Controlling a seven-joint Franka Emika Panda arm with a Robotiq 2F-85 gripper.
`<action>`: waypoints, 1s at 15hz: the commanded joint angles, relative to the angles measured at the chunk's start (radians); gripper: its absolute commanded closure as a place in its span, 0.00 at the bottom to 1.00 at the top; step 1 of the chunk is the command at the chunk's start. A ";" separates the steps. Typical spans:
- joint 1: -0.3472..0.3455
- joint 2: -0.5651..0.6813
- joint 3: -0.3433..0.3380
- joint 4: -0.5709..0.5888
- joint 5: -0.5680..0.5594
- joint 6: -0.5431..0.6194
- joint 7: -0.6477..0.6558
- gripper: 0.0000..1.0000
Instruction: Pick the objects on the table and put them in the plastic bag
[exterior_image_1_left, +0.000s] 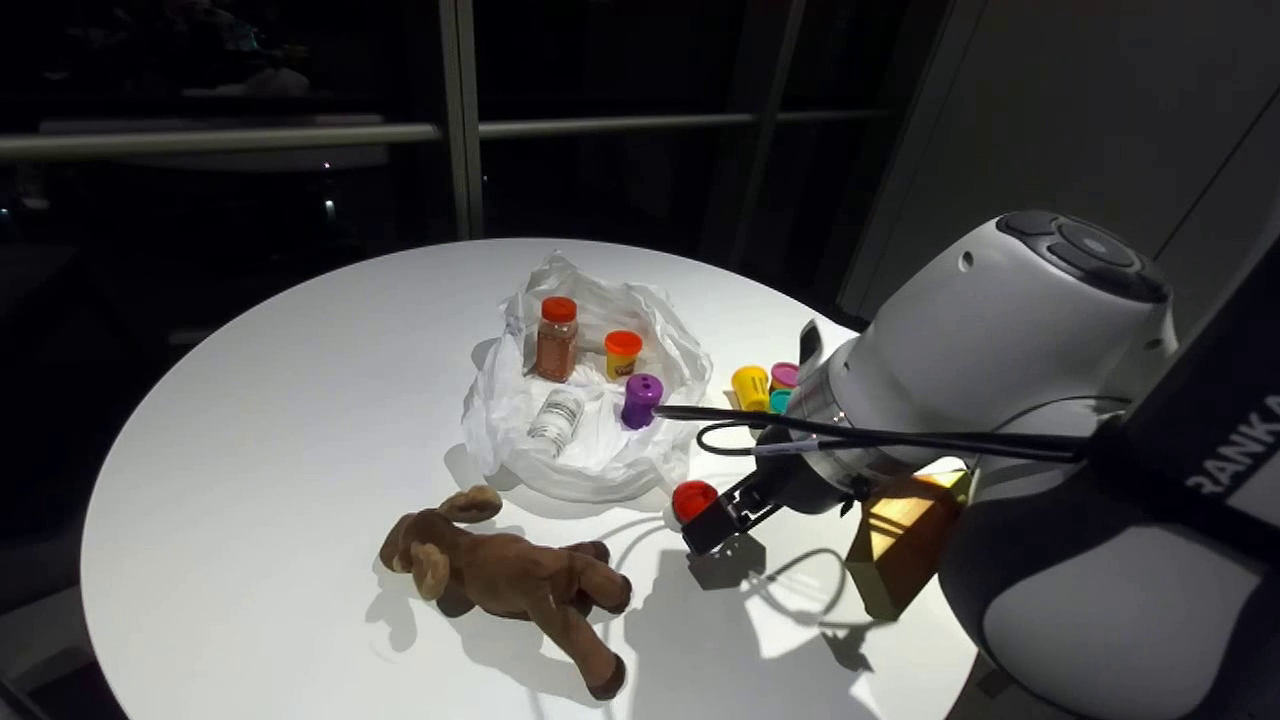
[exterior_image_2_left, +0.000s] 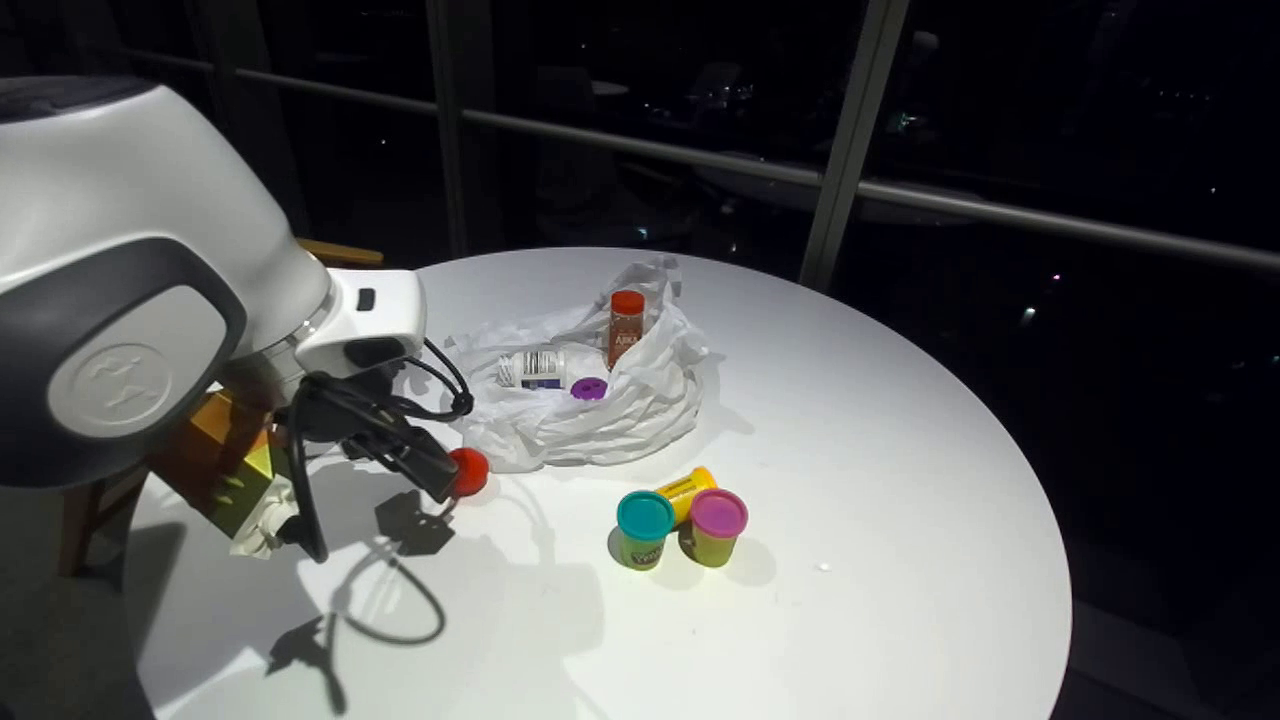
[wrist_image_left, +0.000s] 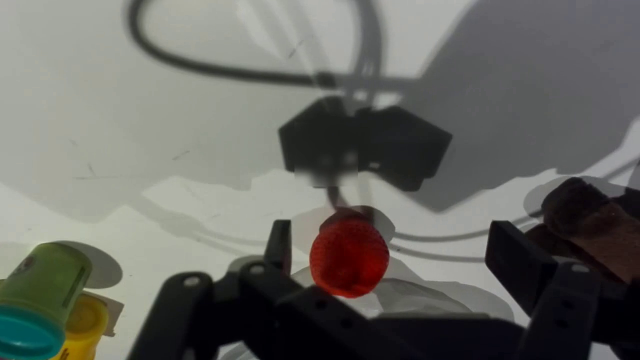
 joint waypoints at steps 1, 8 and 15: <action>-0.028 0.006 0.053 0.020 0.079 0.033 -0.072 0.00; 0.003 0.060 0.047 0.091 0.188 0.022 -0.093 0.00; 0.047 0.152 0.011 0.186 0.258 0.000 -0.084 0.10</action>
